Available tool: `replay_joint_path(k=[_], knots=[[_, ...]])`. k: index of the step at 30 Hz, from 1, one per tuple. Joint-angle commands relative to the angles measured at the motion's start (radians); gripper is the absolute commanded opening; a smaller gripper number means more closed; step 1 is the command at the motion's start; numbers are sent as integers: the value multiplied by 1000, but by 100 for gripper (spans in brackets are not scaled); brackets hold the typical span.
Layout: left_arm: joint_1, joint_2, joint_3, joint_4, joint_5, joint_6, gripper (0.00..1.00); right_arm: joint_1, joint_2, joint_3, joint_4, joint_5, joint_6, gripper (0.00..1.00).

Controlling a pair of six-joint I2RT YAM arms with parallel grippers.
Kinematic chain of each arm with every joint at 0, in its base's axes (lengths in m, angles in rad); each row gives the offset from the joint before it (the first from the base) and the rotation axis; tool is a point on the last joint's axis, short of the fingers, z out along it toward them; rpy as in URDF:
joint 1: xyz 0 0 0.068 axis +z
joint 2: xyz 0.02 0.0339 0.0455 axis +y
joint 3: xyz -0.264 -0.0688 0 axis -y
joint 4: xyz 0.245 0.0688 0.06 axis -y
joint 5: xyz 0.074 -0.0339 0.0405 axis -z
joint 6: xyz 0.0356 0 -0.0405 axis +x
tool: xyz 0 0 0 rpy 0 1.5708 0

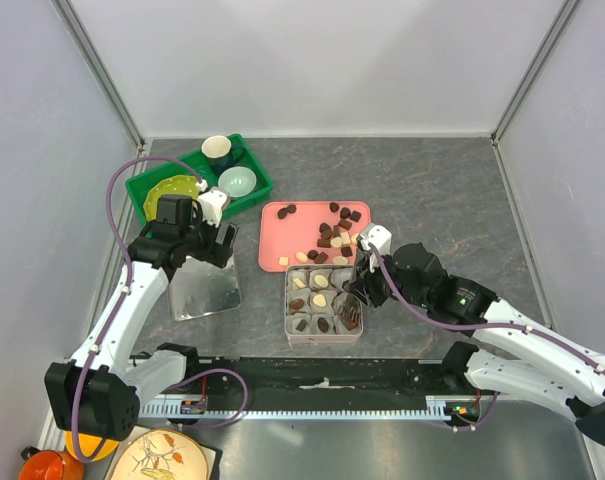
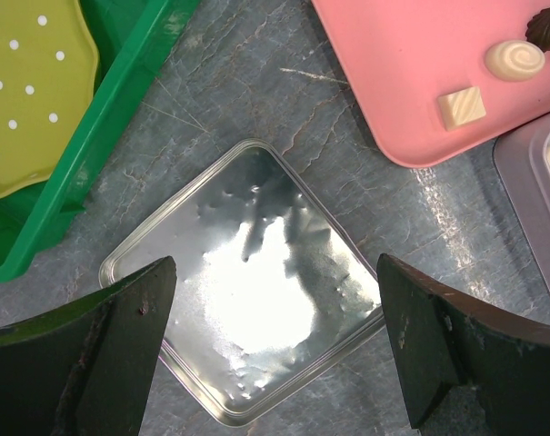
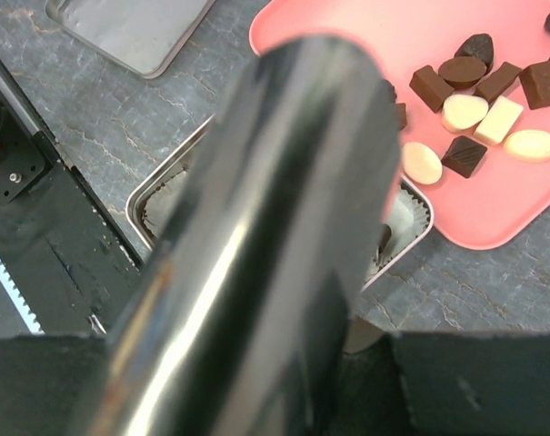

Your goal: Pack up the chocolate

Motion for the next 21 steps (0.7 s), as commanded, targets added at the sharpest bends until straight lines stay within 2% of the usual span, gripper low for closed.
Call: replay_joint_path(k=[1,6,11,16,20,21], knots=[[4,0,-2,19,9,23,99,6,-7,5,35,2,13,35],[4,-5,-5,24,8,26,99,6,-22,28,5,19,4,45],[4,-19,-12,24,5,31,99,6,-45,57,-36,39,-7,49],[4,-33,-19,22,3,36,99,8,-60,128,-74,114,-10,43],[4,-37,-27,24,3,39,99,8,-56,223,-135,295,-7,35],[4,-39,-28,27,5,39,99,6,-41,249,-163,392,-7,33]])
